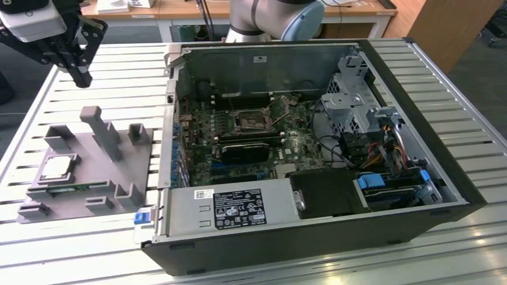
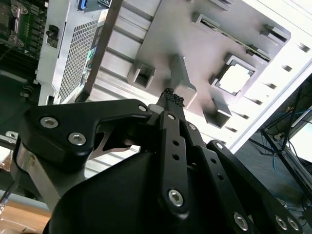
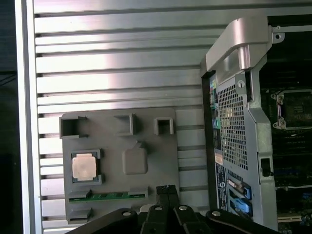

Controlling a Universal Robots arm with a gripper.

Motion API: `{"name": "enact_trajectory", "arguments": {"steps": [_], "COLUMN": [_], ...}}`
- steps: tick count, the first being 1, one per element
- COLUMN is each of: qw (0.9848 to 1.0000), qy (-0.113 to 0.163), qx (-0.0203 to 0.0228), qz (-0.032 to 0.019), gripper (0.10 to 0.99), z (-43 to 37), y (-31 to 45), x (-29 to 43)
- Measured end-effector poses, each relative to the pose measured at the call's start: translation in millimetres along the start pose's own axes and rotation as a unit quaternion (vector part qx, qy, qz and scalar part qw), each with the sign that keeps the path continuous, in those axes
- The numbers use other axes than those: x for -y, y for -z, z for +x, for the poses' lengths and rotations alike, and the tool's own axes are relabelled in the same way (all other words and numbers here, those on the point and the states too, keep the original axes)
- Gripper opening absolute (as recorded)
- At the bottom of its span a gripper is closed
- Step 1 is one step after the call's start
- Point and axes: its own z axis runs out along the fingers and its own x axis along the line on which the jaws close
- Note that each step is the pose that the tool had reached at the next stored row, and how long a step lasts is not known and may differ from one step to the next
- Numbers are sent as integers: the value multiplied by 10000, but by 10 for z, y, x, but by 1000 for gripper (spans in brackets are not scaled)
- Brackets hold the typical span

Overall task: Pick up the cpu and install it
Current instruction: 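Reach for the cpu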

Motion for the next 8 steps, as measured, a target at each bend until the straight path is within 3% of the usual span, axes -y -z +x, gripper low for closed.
{"name": "enact_trajectory", "arguments": {"steps": [8], "qw": [10000], "qy": [0], "qx": [-4], "qz": [0], "gripper": [106], "z": [131], "y": [-1], "x": [10]}}
